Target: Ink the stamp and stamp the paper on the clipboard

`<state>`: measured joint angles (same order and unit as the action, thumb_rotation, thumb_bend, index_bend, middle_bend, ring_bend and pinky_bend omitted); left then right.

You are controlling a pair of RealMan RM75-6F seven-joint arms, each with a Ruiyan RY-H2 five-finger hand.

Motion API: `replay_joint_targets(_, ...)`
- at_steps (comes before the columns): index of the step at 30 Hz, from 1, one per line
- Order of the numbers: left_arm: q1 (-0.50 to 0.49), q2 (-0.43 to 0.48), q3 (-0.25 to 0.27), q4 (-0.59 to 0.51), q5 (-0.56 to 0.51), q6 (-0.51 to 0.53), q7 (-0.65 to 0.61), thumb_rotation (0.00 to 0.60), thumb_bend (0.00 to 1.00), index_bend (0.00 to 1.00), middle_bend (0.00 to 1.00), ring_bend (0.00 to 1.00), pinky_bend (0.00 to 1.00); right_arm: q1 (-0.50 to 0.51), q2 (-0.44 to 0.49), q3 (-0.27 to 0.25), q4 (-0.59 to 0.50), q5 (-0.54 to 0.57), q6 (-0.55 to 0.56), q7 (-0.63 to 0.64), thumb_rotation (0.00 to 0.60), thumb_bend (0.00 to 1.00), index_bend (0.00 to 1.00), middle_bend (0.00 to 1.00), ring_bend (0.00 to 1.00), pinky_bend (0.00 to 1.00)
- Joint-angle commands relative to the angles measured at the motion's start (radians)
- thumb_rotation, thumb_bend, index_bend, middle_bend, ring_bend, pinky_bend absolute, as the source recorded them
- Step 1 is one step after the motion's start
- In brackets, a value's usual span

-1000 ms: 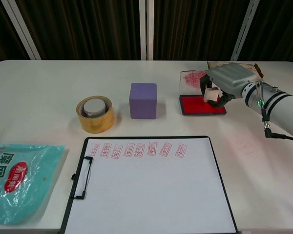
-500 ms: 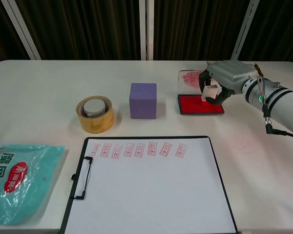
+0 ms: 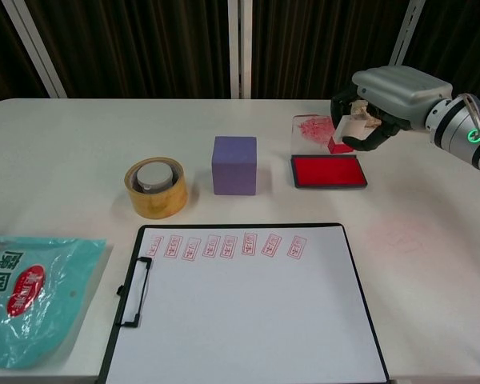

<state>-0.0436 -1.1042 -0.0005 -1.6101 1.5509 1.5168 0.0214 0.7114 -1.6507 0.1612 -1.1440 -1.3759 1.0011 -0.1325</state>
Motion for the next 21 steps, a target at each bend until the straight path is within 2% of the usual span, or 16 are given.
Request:
replay_joint_targets(1,0.0,0.001,0.001,-0.004,0.001,0.0,0.004,0.6,0.0,0.14,0.15,0.12,0.24,-0.021,0.071,-0.054,-0.096,-0.061,0.007,0.019,0.6,0.48,1.0,0.89,0.96,1.0)
replay_joint_targets(5,-0.001,0.001,0.001,-0.011,0.002,-0.002,0.004,0.6,0.0,0.14,0.15,0.12,0.24,0.002,0.15,-0.144,-0.151,-0.224,0.009,0.17,0.6,0.47,1.0,0.89,0.96,1.0)
replay_joint_targets(11,-0.005,0.001,0.001,-0.013,0.001,-0.008,-0.005,0.6,0.0,0.14,0.15,0.12,0.24,0.025,0.161,-0.228,-0.061,-0.425,0.133,0.337,0.6,0.45,1.0,0.88,0.96,1.0)
replay_joint_targets(14,-0.007,0.0,-0.002,-0.013,-0.003,-0.01,-0.003,0.6,0.0,0.14,0.15,0.12,0.24,0.036,0.131,-0.268,0.047,-0.54,0.246,0.393,0.6,0.43,1.0,0.88,0.96,1.0)
replay_joint_targets(17,-0.009,0.0,-0.003,-0.014,-0.005,-0.013,0.0,0.6,0.0,0.14,0.15,0.12,0.24,0.045,0.079,-0.308,0.201,-0.654,0.374,0.409,0.6,0.41,1.0,0.88,0.96,1.0)
replay_joint_targets(21,-0.01,0.0,-0.002,-0.017,-0.008,-0.017,0.005,0.6,0.0,0.14,0.15,0.12,0.24,0.058,0.008,-0.346,0.403,-0.743,0.513,0.457,0.6,0.4,1.0,0.88,0.96,1.0)
